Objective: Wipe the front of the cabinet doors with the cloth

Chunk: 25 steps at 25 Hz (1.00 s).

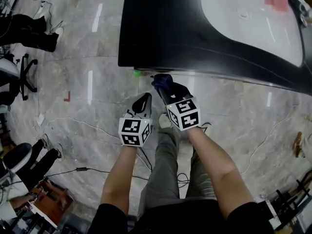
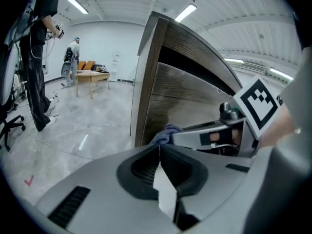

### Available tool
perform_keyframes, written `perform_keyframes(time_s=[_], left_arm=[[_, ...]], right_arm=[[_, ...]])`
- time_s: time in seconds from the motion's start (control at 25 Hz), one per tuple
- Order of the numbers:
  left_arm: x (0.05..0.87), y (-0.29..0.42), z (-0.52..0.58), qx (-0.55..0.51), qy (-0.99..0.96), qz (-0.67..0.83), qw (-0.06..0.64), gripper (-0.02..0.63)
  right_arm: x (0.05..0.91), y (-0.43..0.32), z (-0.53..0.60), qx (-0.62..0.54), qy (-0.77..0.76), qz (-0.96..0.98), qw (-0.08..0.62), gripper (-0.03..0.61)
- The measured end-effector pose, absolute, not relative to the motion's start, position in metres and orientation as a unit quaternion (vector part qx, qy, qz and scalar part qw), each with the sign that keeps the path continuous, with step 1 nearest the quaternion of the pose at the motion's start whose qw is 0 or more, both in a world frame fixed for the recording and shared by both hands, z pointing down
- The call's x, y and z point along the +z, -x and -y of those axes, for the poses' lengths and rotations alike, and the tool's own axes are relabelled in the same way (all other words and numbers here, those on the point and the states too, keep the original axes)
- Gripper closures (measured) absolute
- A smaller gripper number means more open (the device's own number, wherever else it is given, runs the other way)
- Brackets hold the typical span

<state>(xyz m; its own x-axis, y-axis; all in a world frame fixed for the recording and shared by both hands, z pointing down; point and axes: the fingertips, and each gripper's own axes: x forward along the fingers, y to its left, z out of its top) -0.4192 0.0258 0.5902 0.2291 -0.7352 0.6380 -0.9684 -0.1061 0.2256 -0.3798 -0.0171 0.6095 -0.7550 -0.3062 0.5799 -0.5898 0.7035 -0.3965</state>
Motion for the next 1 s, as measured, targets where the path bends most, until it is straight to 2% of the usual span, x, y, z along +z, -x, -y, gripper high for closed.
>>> perform_keyframes(time_s=[0.48, 1.0], left_arm=[[0.595, 0.417, -0.020, 0.192, -0.723, 0.585, 0.313, 0.597], [0.591, 0.336, -0.001, 0.197, -0.752, 0.548, 0.308, 0.597]], right_arm=[[0.622, 0.368, 0.039, 0.282, -0.271, 0.884, 0.257, 0.472], [0.622, 0.276, 0.057, 0.280, -0.312, 0.872, 0.252, 0.472]])
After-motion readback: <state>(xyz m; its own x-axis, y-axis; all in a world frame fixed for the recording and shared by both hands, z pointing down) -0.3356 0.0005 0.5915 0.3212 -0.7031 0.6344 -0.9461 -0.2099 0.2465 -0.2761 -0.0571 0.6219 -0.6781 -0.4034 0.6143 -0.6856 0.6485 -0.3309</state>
